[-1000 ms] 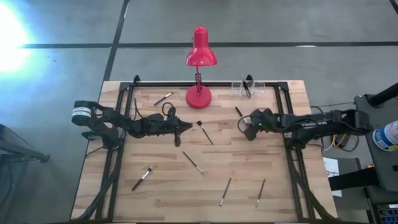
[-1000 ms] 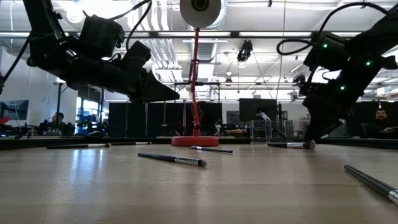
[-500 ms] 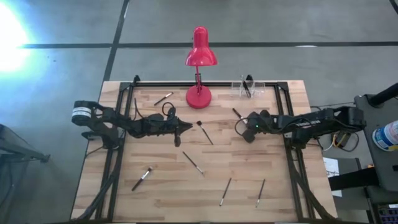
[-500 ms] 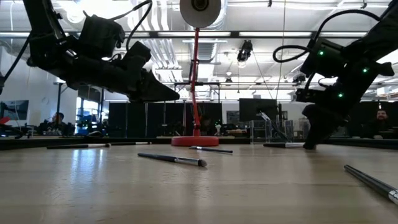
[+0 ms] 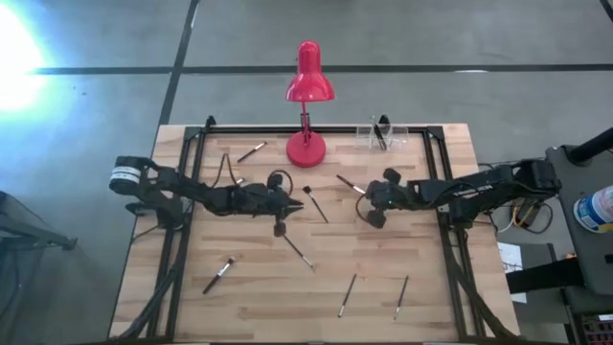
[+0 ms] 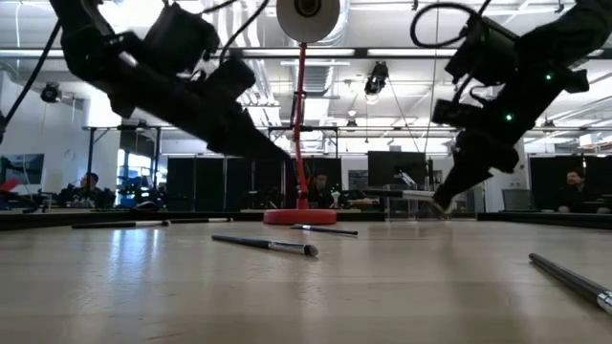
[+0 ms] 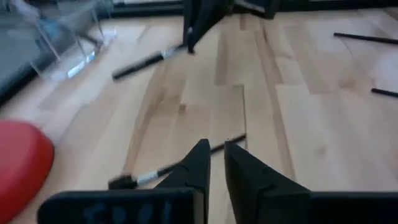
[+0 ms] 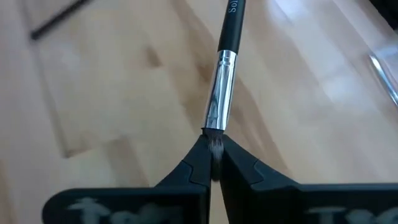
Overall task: Sort items
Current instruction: Put the black powder brush into the transparent organizer
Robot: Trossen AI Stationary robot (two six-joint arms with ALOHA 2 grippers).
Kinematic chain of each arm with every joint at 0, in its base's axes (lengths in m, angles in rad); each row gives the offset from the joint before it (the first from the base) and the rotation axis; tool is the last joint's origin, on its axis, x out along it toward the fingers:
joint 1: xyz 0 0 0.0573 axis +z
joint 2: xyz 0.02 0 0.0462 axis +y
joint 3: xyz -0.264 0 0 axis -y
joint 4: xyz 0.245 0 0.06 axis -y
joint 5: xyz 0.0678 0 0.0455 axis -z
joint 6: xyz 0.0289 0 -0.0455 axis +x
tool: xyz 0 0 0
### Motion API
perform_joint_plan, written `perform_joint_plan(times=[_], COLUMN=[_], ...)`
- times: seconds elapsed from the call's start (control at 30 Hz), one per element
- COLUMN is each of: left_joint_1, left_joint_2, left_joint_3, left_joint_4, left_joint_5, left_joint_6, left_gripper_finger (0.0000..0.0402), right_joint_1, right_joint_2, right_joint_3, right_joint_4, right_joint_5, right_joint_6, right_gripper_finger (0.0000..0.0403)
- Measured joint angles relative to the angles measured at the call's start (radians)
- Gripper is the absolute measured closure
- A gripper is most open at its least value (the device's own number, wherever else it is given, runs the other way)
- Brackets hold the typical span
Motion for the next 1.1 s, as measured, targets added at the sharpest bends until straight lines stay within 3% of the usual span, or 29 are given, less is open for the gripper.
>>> perform_joint_plan(times=[0.2,0.57,1.1], left_joint_1=[-0.076,-0.106,-0.108], left_joint_2=[0.000,0.000,0.000], left_joint_3=[0.114,0.273,0.267], left_joint_4=[-0.175,-0.557,-0.600], left_joint_5=[-0.138,-0.182,-0.202], left_joint_6=[0.067,0.070,0.048], left_gripper_finger=[0.0326,0.0305,0.0305], right_joint_1=[0.101,0.224,0.249], right_joint_2=[0.104,0.324,0.351], right_joint_3=[0.090,0.311,0.452], right_joint_4=[0.002,-0.007,-0.075], right_joint_5=[0.001,0.022,0.013], right_joint_6=[-0.038,-0.141,-0.242], right_gripper_finger=[0.0390,0.0390,0.0390])
